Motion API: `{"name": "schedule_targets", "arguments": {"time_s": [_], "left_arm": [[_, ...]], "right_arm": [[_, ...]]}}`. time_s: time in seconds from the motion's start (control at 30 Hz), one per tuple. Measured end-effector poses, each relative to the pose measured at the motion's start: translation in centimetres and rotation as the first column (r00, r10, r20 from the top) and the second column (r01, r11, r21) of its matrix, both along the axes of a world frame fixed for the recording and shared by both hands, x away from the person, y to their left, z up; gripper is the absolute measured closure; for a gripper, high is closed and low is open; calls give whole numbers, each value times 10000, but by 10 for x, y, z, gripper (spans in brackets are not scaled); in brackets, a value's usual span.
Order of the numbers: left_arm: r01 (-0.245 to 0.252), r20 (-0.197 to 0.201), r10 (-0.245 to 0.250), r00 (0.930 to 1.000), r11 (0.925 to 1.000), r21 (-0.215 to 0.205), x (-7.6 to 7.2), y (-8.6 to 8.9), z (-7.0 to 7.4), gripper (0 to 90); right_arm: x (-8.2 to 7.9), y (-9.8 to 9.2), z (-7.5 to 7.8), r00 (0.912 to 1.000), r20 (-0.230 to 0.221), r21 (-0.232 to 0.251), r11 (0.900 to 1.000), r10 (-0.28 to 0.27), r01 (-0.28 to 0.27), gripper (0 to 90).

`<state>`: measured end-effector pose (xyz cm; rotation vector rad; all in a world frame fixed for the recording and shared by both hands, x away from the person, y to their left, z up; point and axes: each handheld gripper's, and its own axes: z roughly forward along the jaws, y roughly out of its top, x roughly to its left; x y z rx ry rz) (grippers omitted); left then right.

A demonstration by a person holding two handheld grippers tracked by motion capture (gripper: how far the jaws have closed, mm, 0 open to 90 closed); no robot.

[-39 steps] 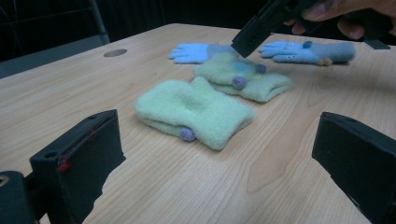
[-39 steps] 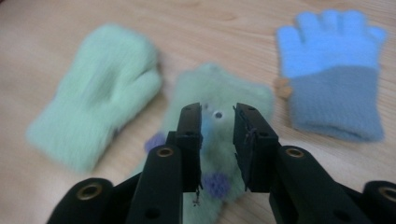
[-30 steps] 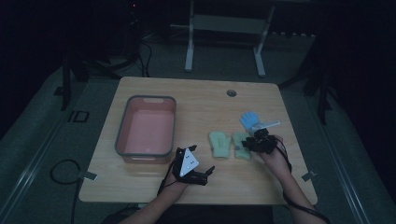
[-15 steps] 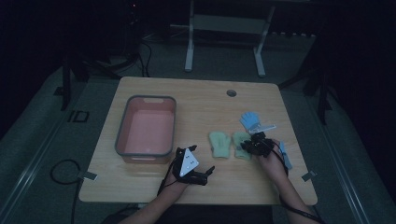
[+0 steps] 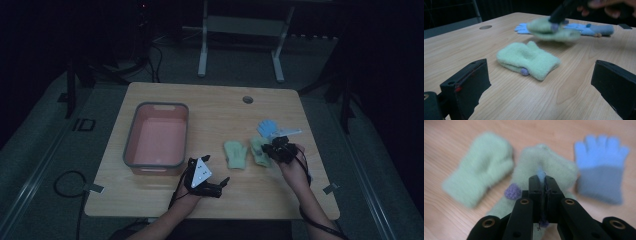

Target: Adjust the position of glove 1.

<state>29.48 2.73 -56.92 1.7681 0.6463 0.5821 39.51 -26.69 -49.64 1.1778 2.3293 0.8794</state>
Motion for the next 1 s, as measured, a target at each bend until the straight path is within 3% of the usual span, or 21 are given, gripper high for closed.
{"name": "schedule_targets", "arguments": {"time_s": [0.23,0.4,0.73,1.0], "left_arm": [[42,225,-47,9997,9997,237,-3,-2,0,20],[12,114,-14,9999,9999,122,-2,-1,0,20],[14,126,-15,9999,9999,128,-2,-1,0,20],[25,124,-27,9999,9999,142,-2,-1,0,20]], "right_arm": [[0,14,35,9974,676,238,9993,259,-276,856],[2,30,45,9947,843,241,9979,582,-604,856],[-3,73,37,9923,442,87,9932,1160,-1165,856],[-4,84,17,9918,-15,-71,9918,1277,-1277,854]]}}
